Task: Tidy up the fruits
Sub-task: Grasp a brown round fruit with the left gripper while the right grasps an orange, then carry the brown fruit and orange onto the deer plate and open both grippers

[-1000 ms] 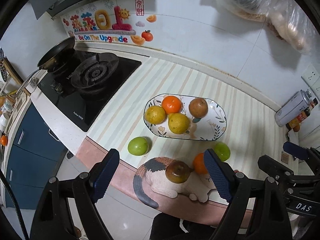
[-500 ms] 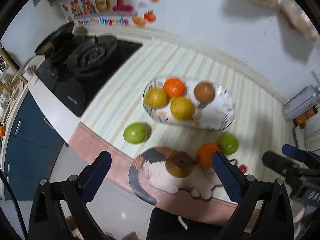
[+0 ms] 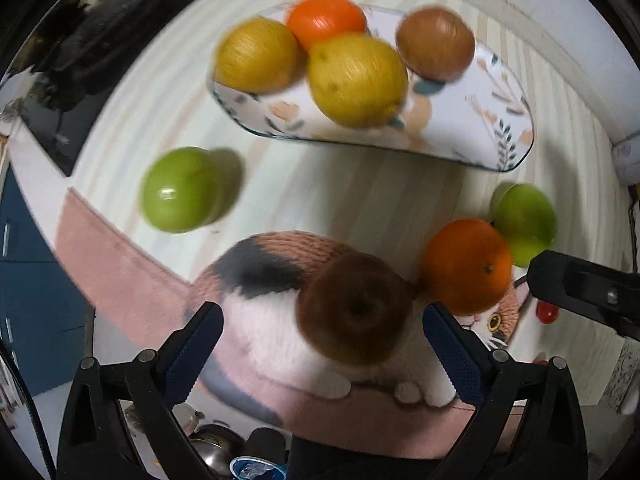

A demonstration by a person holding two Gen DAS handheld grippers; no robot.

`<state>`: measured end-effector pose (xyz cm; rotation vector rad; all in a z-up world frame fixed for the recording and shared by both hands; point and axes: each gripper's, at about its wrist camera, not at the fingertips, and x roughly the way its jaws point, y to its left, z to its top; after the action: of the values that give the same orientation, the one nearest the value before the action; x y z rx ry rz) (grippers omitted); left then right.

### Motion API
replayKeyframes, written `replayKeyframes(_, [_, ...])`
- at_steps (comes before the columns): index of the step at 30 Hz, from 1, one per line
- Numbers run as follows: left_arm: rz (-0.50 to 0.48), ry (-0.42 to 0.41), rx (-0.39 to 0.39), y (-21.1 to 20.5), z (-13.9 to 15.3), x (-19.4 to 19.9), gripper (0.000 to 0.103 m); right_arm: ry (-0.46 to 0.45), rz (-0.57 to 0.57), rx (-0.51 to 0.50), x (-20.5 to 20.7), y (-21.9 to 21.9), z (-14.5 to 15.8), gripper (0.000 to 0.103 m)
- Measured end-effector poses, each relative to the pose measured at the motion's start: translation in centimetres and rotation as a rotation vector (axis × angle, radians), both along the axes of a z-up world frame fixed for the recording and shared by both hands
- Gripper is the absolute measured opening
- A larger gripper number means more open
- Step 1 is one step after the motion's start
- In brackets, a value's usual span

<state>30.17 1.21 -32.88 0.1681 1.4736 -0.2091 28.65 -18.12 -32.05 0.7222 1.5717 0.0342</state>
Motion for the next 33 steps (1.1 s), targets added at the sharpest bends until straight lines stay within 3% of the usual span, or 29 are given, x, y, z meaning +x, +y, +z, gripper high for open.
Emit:
replayKeyframes(2, [-0.011, 0.005, -0.046, -0.1, -0.4, 0.1, 0.081, 0.018, -0.013, 0.009, 0.4, 0.4, -0.8, 0.085])
replayKeyframes(4, [-0.005, -0.003, -0.103, 0.1, 0.2, -0.1, 0.06, 0.035, -0.029, 0.015, 0.9, 0.7, -1.7, 0.085])
replayKeyframes(6, [-0.019, -0.038, -0.086, 0.0, 1.2, -0.4, 0.055, 0.052, -0.044, 0.023, 1.3, 1.0, -2.6, 0.085])
replayKeyframes(9, [-0.02, -0.068, -0.077, 0.3, 1.8, -0.6, 0.054, 0.073, -0.05, 0.01, 2.1, 1.9, -3.9, 0.08])
replayKeyframes(12, [-0.007, -0.043, -0.113, 0.9, 1.5, -0.4, 0.056, 0.077, -0.015, -0.044, 2.2, 2.6, -4.5, 0.065])
replayKeyframes(17, [-0.034, 0.027, -0.158, 1.2, 0.8, -0.4, 0.058, 0.083, 0.021, -0.054, 0.8, 1.9, -4.5, 0.064])
replayKeyframes(25, [-0.094, 0.035, -0.117, -0.6, -0.1, -0.2, 0.061, 0.106, 0.051, -0.065, -2.1, 0.3, -4.4, 0.065])
replayKeyframes(33, [-0.119, 0.053, -0.089, -2.2, -1.4, 0.1, 0.062, 0.11, 0.078, -0.075, -2.2, 0.5, -4.7, 0.067])
